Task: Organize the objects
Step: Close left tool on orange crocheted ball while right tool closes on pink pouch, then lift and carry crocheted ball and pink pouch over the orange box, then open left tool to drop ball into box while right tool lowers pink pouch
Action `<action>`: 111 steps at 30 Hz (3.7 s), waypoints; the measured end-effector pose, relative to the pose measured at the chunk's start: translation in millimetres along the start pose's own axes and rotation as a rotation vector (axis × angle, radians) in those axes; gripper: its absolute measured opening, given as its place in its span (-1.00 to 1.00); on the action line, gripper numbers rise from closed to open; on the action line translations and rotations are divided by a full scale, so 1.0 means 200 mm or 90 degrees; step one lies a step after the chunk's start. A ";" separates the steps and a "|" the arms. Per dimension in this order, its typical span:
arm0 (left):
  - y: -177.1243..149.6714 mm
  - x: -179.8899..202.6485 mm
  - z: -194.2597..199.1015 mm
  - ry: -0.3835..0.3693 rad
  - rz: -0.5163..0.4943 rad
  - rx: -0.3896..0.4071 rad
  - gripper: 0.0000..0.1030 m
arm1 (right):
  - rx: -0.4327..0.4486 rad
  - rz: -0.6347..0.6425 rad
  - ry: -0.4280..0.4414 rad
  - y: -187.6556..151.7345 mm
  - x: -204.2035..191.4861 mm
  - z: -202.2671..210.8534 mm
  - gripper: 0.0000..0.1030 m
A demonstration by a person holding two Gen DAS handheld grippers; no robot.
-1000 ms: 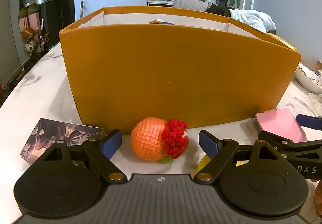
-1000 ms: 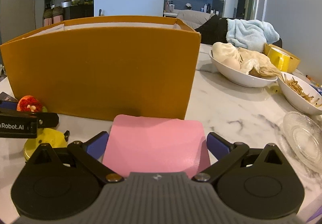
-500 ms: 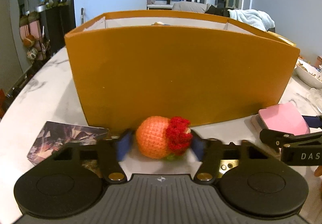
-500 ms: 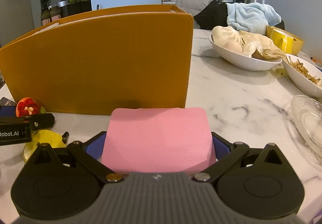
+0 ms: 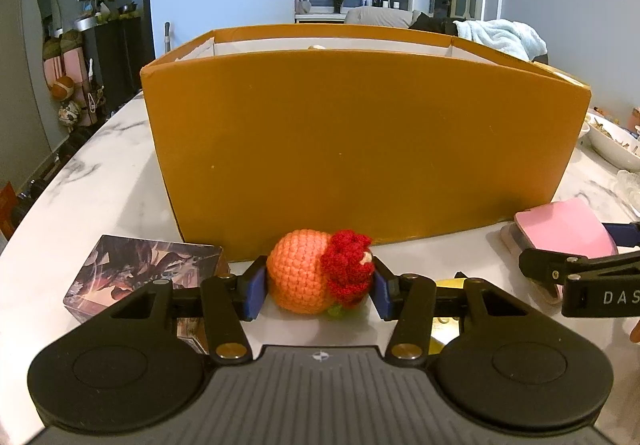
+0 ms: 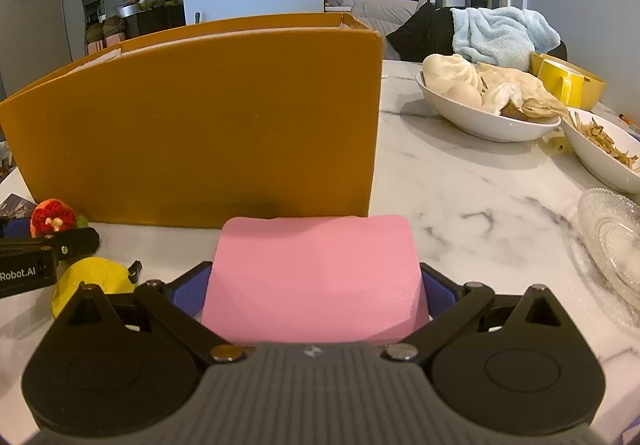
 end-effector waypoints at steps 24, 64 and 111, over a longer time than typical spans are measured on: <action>-0.07 0.03 0.12 0.023 -0.018 -0.006 0.16 | 0.011 0.019 0.021 -0.10 -0.11 0.15 0.97; 0.56 -0.07 0.38 0.021 0.006 0.130 0.16 | 0.189 0.098 0.104 0.52 -0.36 0.65 0.96; 0.74 -0.07 -0.47 0.013 0.018 -0.179 0.17 | -0.079 0.102 0.085 0.72 -0.26 -0.29 0.97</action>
Point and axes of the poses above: each gripper's, at about its wrist camera, not at the fingertips, and z roughly against the way its jaws point, x to its right, y to its top, the point moved 8 cm from there along -z, roughly the way its jaws point, and after that the axes turned 7 degrees about y, right-handed, at the moved point
